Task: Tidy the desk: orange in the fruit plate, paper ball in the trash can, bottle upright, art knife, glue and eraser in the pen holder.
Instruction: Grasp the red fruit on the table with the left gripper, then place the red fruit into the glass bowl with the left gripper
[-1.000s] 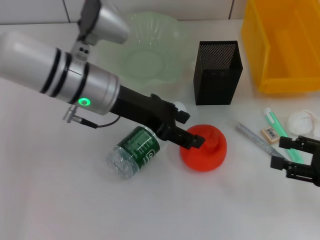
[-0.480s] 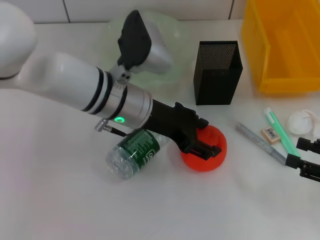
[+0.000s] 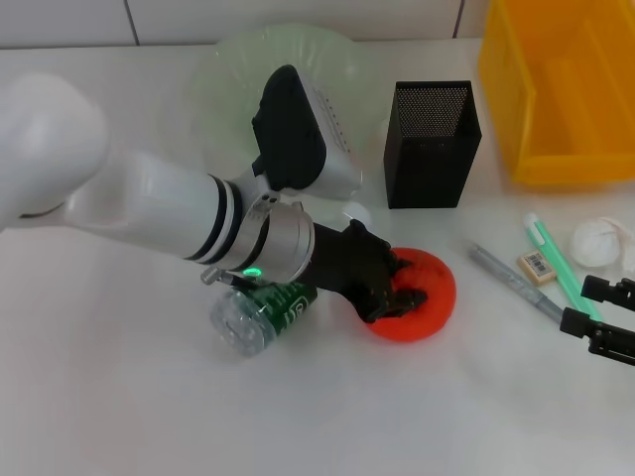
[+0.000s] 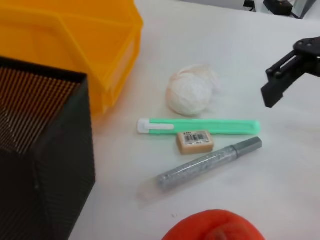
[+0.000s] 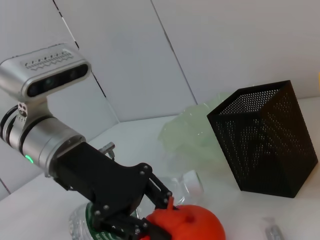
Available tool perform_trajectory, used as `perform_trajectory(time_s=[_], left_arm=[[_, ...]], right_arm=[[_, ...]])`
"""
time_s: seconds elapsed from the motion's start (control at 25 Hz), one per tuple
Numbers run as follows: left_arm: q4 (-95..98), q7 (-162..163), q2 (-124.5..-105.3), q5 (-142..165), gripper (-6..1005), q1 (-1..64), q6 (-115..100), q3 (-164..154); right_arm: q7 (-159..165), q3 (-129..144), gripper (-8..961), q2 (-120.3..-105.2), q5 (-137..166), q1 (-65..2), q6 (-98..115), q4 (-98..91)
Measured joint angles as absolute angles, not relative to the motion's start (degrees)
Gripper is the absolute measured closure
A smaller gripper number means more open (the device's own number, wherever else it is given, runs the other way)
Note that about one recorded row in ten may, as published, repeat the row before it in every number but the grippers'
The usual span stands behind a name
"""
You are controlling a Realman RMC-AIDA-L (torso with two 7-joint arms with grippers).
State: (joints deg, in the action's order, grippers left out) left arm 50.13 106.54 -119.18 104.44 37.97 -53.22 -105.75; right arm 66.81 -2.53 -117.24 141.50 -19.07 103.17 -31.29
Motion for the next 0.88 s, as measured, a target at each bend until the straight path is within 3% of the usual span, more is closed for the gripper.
perform_trajectory(time_s=[0.32, 0.72, 0.88], left_arm=[[57.4, 105.6, -119.16, 103.7, 773, 33.5, -52.9, -106.8], [74.0, 102.4, -118.69, 97.8, 852, 22.5, -53.1, -94.3], [75.1, 99.6, -118.67, 93.9, 869, 21.8, -52.7, -85.4]], right_arm=[[66.8, -2.6, 214, -117.26, 141.5, -19.1, 103.1, -31.3], [66.8, -2.8, 215, -117.45, 141.5, -19.1, 102.7, -31.1], [66.7, -2.6, 215, -117.56, 141.5, -19.1, 102.6, -30.8]])
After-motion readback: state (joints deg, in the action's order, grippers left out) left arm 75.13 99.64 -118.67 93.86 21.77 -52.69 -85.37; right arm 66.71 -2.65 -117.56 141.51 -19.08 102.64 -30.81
